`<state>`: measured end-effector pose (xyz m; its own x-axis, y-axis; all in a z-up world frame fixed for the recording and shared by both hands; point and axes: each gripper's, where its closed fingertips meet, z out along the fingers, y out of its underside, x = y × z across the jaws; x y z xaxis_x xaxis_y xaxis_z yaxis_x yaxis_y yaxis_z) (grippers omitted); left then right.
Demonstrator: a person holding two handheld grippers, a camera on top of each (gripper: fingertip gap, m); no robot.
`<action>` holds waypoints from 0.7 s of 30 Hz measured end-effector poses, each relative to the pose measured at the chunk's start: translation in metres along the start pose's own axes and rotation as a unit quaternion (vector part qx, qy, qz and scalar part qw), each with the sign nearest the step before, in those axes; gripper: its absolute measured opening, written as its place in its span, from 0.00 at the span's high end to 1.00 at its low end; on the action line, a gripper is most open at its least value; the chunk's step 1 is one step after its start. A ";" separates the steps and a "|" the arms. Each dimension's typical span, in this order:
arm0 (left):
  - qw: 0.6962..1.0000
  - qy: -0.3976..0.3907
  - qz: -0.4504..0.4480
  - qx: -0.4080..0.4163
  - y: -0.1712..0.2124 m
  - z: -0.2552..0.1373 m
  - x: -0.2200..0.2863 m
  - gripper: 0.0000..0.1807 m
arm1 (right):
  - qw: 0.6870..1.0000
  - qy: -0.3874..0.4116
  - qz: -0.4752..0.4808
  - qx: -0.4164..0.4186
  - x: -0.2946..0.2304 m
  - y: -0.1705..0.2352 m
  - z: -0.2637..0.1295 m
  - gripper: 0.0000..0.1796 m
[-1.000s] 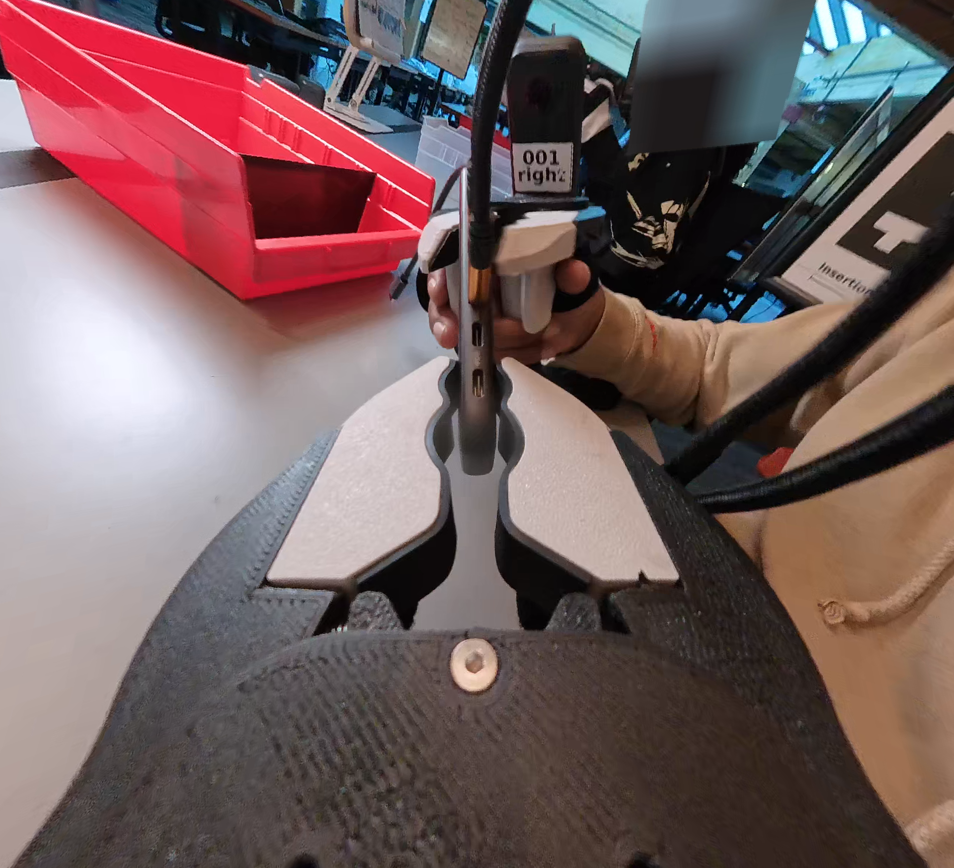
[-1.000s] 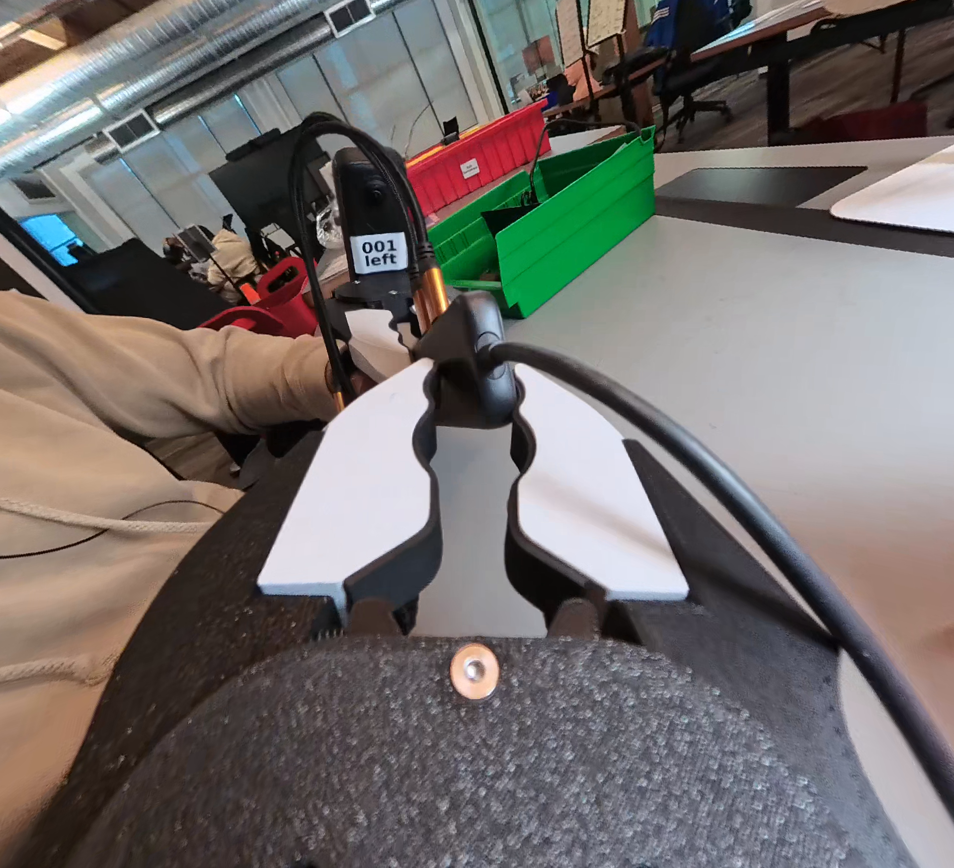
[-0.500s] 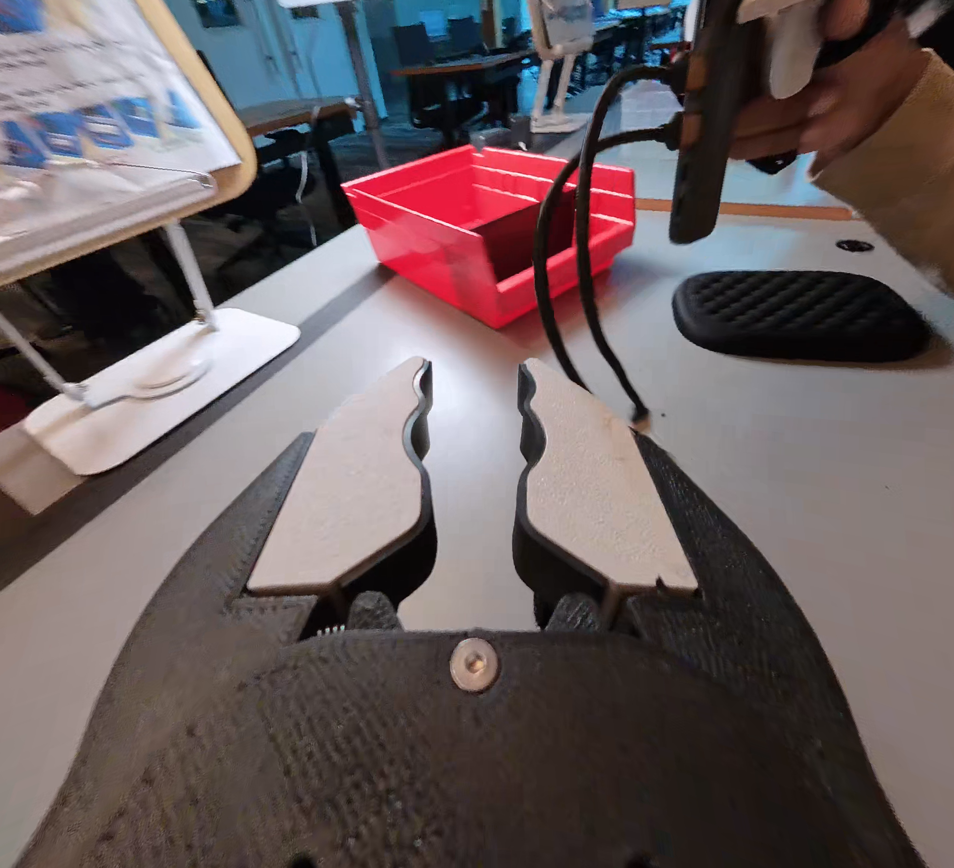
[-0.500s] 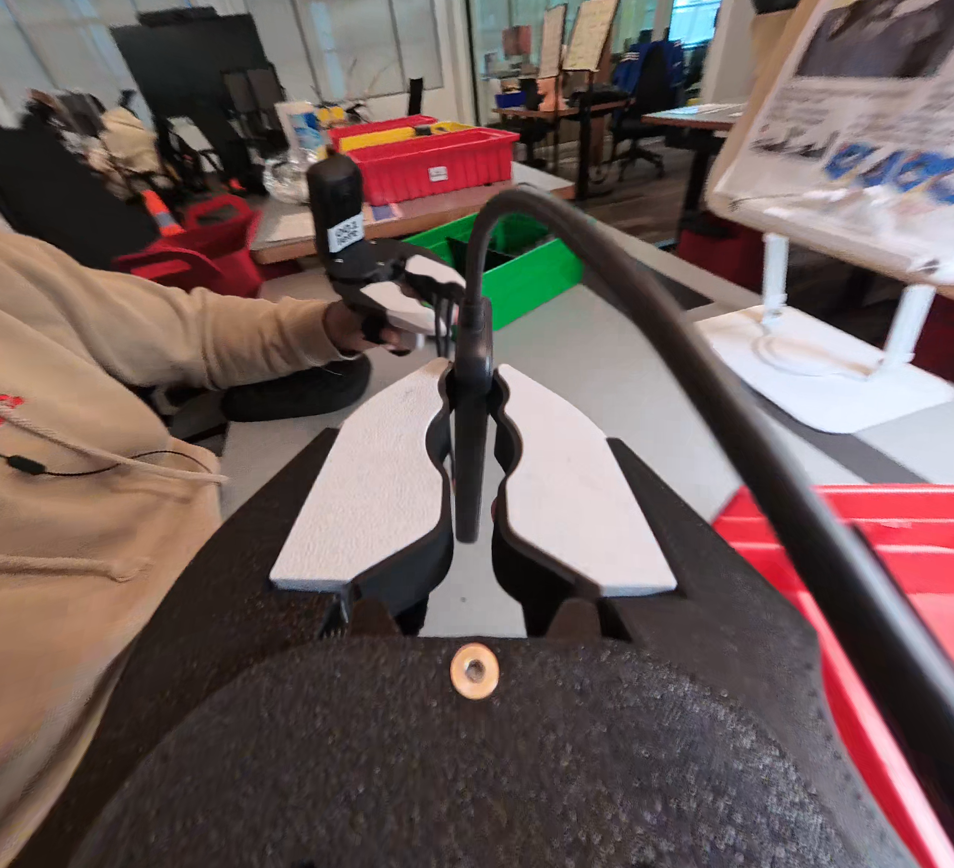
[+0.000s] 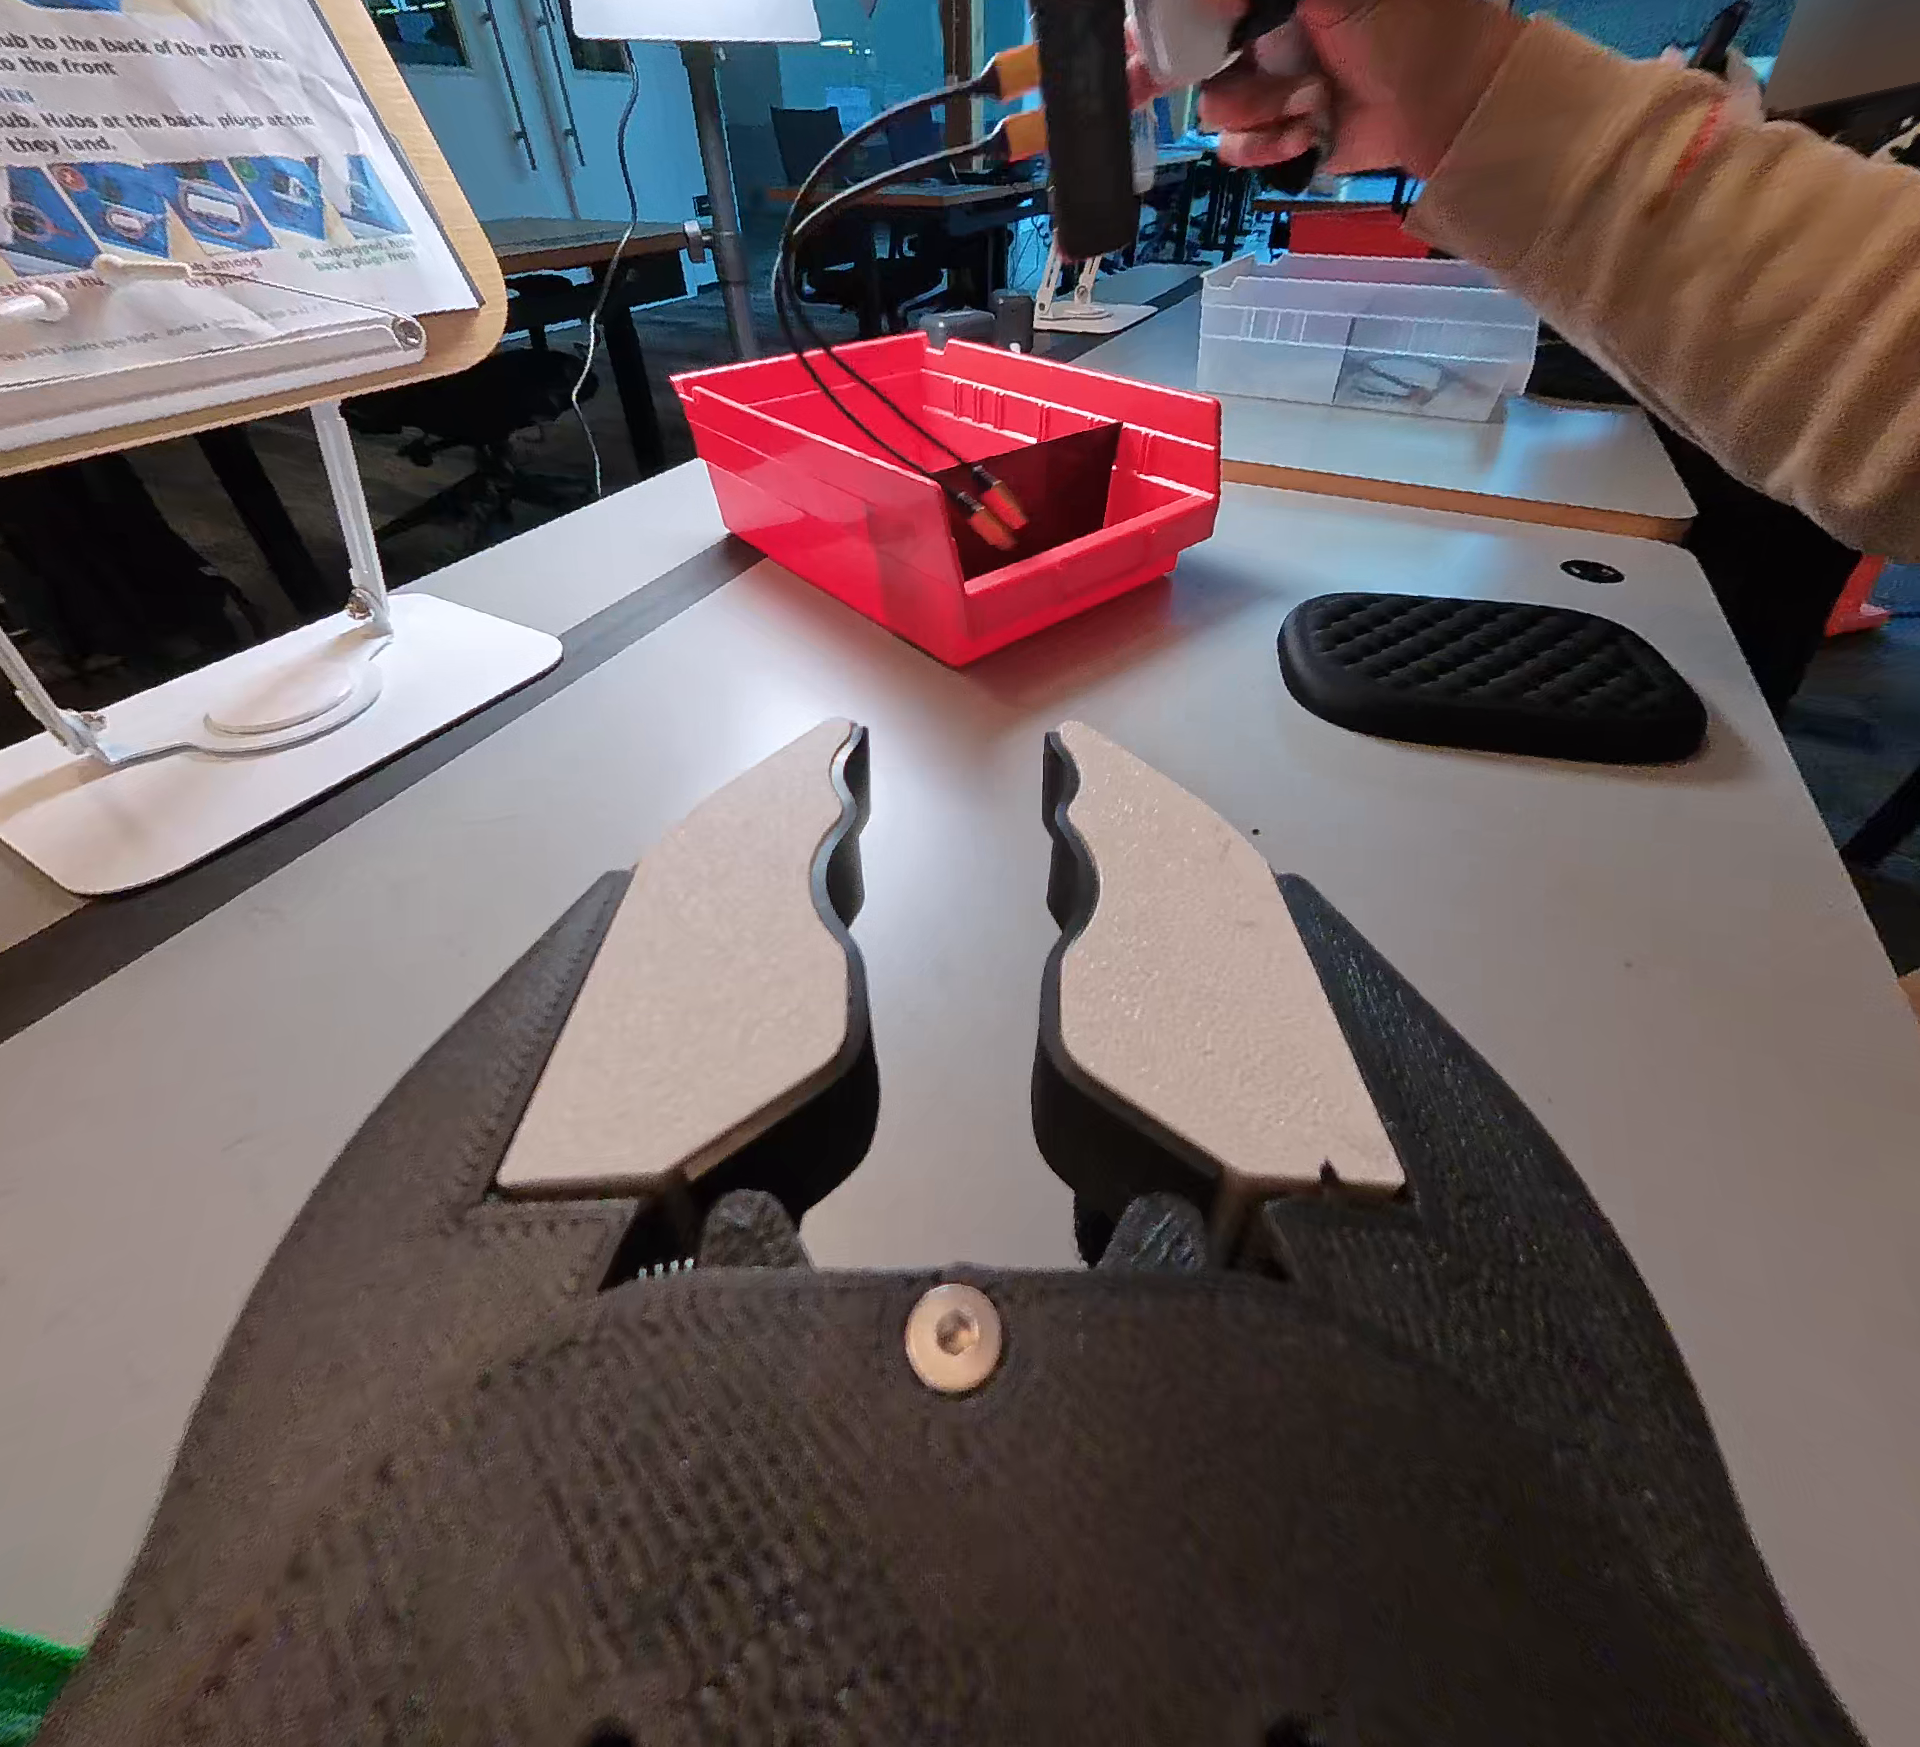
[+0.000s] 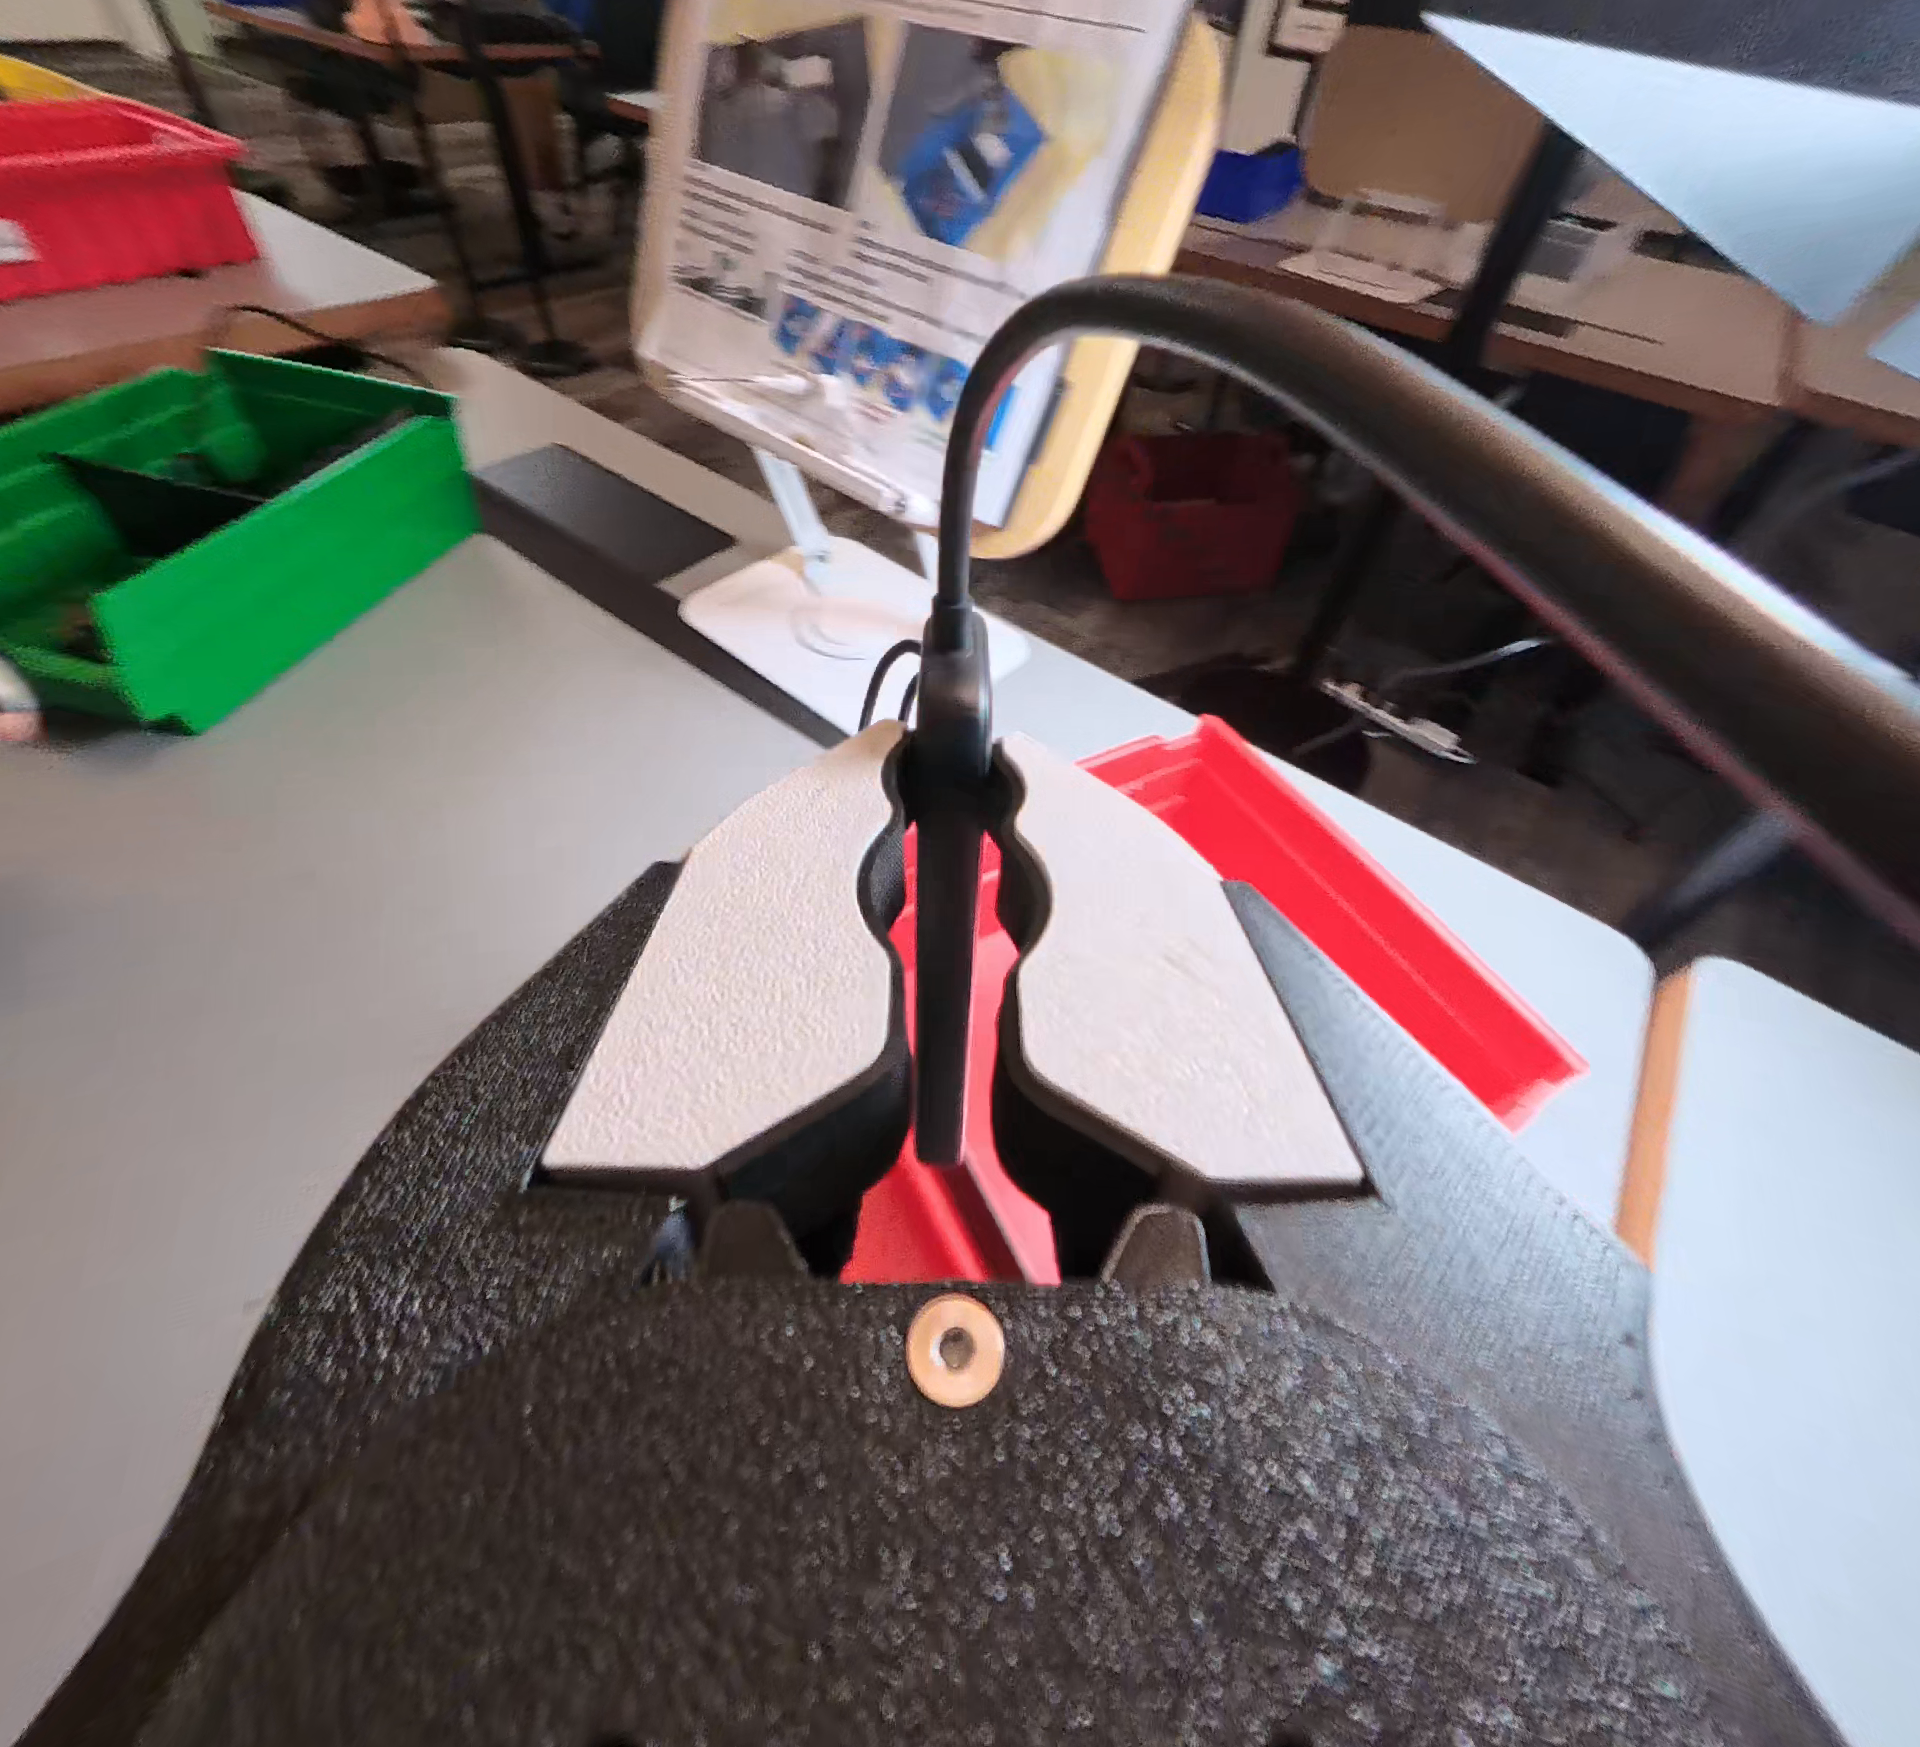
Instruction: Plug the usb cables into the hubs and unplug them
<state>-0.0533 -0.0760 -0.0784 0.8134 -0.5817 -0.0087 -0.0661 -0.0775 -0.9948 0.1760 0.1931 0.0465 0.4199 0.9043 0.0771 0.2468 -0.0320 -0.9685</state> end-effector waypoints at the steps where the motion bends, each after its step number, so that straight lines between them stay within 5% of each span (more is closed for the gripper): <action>1: 1.000 0.000 -0.001 0.003 -0.001 -0.001 0.000 0.82 | 1.000 0.018 0.000 -0.002 0.013 0.003 0.006 0.93; 12: 0.999 0.011 -0.045 0.005 0.006 -0.005 -0.005 0.83 | 0.983 0.155 0.063 0.072 0.100 -0.001 0.033 0.93; 21: 0.998 0.031 -0.062 -0.007 0.014 -0.001 0.001 0.83 | 0.972 0.091 0.145 -0.162 0.073 0.109 0.089 0.93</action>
<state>-0.0541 -0.0779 -0.0919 0.7783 -0.6161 0.1211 0.0245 -0.1629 -0.9863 0.1559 0.2939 -0.0750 0.6533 0.7478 -0.1188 0.3441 -0.4330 -0.8331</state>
